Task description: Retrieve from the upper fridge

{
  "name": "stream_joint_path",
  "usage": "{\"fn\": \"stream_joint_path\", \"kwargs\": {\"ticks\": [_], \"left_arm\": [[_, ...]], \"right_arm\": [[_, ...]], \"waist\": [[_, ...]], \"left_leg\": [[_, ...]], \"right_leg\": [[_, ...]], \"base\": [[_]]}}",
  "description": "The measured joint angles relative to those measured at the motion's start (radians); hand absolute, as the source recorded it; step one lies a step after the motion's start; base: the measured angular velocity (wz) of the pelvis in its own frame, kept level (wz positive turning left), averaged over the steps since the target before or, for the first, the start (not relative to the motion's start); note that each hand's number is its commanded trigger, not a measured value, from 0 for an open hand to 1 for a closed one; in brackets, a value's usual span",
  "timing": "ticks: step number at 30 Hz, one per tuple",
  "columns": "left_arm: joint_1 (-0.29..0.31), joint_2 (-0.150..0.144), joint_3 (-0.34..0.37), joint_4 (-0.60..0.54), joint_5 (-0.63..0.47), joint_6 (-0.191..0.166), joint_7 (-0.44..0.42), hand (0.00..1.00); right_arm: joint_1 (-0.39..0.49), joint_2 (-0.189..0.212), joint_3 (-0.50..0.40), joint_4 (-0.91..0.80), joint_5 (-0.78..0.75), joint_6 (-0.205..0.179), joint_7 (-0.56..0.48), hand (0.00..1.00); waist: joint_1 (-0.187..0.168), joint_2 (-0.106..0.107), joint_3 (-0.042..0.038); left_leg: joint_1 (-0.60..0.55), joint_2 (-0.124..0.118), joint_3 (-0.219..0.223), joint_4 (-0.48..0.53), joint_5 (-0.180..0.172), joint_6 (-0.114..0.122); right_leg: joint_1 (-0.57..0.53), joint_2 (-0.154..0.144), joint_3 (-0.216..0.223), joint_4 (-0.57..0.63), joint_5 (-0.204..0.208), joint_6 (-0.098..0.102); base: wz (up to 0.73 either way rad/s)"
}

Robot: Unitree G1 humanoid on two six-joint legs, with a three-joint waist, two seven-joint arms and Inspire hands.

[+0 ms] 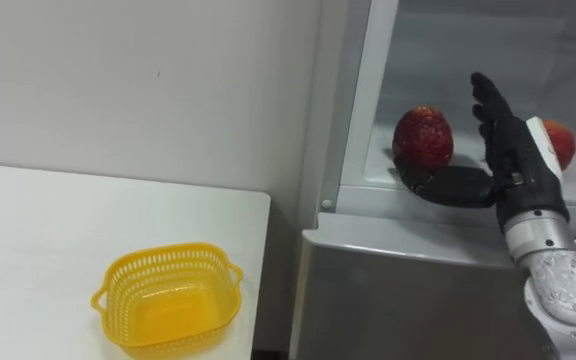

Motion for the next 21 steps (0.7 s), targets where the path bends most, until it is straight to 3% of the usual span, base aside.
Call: {"fn": "stream_joint_path", "kwargs": {"ticks": [6, 7, 8, 9, 14, 21], "left_arm": [[0.001, 0.0, 0.0, -0.016, 0.001, 0.009, -0.005, 0.0], [0.001, 0.0, 0.0, -0.02, 0.001, 0.009, -0.005, 0.0], [-0.001, 0.0, 0.0, -0.026, 0.001, 0.009, -0.006, 0.0], [-0.005, 0.001, 0.0, -0.026, 0.001, 0.009, -0.006, 0.0], [-0.011, 0.002, 0.0, -0.026, 0.001, 0.009, -0.006, 0.0], [-0.017, 0.009, 0.0, -0.025, 0.002, 0.008, -0.007, 0.0]], "right_arm": [[-0.019, -0.012, 0.0, 0.023, -0.005, 0.004, 0.052, 0.0], [-0.02, -0.015, 0.001, 0.023, -0.005, 0.004, 0.056, 0.45], [-0.021, -0.025, 0.003, 0.023, -0.005, 0.004, 0.064, 0.68], [-0.023, -0.033, 0.005, 0.023, -0.005, 0.004, 0.072, 1.0], [-0.031, -0.045, 0.017, 0.023, -0.005, 0.004, 0.09, 1.0], [-0.057, -0.06, 0.033, 0.034, -0.017, 0.006, 0.099, 1.0]], "waist": [[0.0, -0.006, 0.0032], [0.002, -0.007, 0.0024], [0.003, -0.007, 0.0024], [0.003, -0.007, 0.0023], [0.003, -0.011, 0.001], [0.01, -0.025, 0.0055]], "left_leg": [[-0.004, -0.003, 0.003, -0.003, 0.0, 0.0], [-0.004, -0.003, 0.004, -0.003, 0.0, 0.0], [-0.003, -0.003, 0.005, -0.003, 0.0, 0.0], [-0.001, -0.003, 0.006, -0.003, 0.001, 0.0], [-0.001, 0.0, 0.005, -0.003, 0.002, 0.001], [-0.001, 0.0, 0.003, -0.003, 0.002, 0.0]], "right_leg": [[-0.005, 0.0, 0.001, -0.002, -0.001, -0.001], [-0.006, 0.0, 0.002, -0.001, -0.001, 0.0], [-0.008, 0.001, 0.003, -0.001, -0.001, -0.001], [-0.009, 0.001, 0.004, -0.001, -0.001, -0.001], [-0.016, 0.001, 0.005, 0.001, -0.001, -0.001], [-0.017, 0.001, 0.0, 0.0, -0.001, -0.001]], "base": [[0.0], [-0.04], [-0.04], [-0.03], [-0.04], [0.0]]}}
